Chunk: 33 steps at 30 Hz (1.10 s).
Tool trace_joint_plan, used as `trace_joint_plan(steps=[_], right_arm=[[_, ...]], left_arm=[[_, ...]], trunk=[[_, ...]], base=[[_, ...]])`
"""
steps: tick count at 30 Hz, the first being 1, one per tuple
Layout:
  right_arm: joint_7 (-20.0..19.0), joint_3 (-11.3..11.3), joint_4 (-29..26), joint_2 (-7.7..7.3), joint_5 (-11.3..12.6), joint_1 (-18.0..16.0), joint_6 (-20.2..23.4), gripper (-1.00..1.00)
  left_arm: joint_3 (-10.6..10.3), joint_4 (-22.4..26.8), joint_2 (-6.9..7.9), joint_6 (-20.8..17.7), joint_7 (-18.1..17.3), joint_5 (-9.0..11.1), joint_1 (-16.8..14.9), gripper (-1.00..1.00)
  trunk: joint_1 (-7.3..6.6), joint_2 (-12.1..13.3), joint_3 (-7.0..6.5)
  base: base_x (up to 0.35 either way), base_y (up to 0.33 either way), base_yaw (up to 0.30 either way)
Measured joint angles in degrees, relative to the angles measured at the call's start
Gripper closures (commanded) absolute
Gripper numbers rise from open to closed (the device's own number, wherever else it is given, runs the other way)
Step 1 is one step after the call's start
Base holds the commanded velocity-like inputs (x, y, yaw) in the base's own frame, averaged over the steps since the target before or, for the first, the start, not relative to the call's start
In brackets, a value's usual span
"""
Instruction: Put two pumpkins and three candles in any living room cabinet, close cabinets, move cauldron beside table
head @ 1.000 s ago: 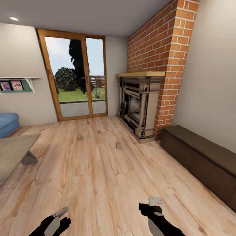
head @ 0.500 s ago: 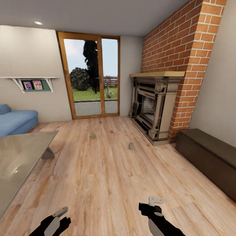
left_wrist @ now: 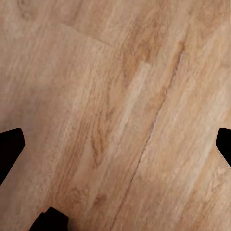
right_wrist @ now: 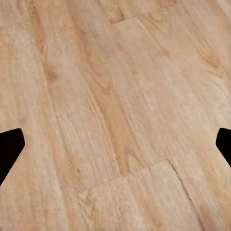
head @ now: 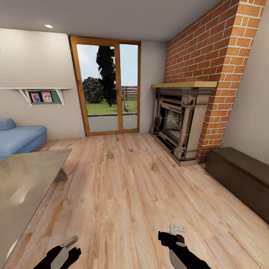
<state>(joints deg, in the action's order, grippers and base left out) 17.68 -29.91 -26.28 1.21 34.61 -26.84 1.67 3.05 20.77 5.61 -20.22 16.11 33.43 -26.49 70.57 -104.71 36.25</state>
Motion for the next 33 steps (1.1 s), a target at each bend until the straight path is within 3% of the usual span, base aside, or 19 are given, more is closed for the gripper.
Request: trace_joint_plan(steps=[3, 7, 10, 15, 21, 33], right_arm=[[-0.27, -0.34, -0.02, -0.01, -0.11, 0.08, -0.81, -1.0], [-1.6, -3.47, 0.03, -0.05, -0.01, 0.11, -1.31, -1.0], [-1.88, -4.43, 0.04, -0.1, 0.01, 0.11, -1.48, -1.0], [-1.96, -4.73, 0.02, -0.11, 0.07, 0.1, -1.55, -1.0], [-1.97, -4.76, -0.02, 0.02, 0.48, 0.1, -1.52, -1.0], [-1.98, -4.85, -0.03, 0.06, 0.18, 0.11, -1.48, -1.0]], left_arm=[[-0.01, 0.0, -0.01, 0.0, 0.0, -0.03, -0.02, -1.0], [-0.02, 0.0, -0.01, 0.0, 0.0, 0.01, -0.04, -1.0], [-0.05, 0.0, -0.05, 0.0, 0.01, 0.04, -0.03, -1.0], [-0.09, 0.0, -0.06, 0.01, 0.02, -0.31, 0.0, -1.0], [-0.06, 0.0, -0.25, 0.01, 0.01, -3.77, 0.02, -1.0], [0.01, 0.0, -0.17, 0.0, 0.01, -4.18, -0.03, -1.0]], trunk=[[0.0, 0.0, 0.0], [0.01, 0.0, 0.0], [0.02, 0.0, 0.0], [0.01, 0.0, 0.0], [0.01, 0.0, 0.0], [0.0, 0.0, 0.0]], base=[[0.266, 0.188, 0.0], [0.175, 0.232, 0.0], [0.085, 0.207, 0.0], [0.138, 0.045, 0.0], [0.194, 0.004, -0.012], [0.223, 0.043, -0.154]])
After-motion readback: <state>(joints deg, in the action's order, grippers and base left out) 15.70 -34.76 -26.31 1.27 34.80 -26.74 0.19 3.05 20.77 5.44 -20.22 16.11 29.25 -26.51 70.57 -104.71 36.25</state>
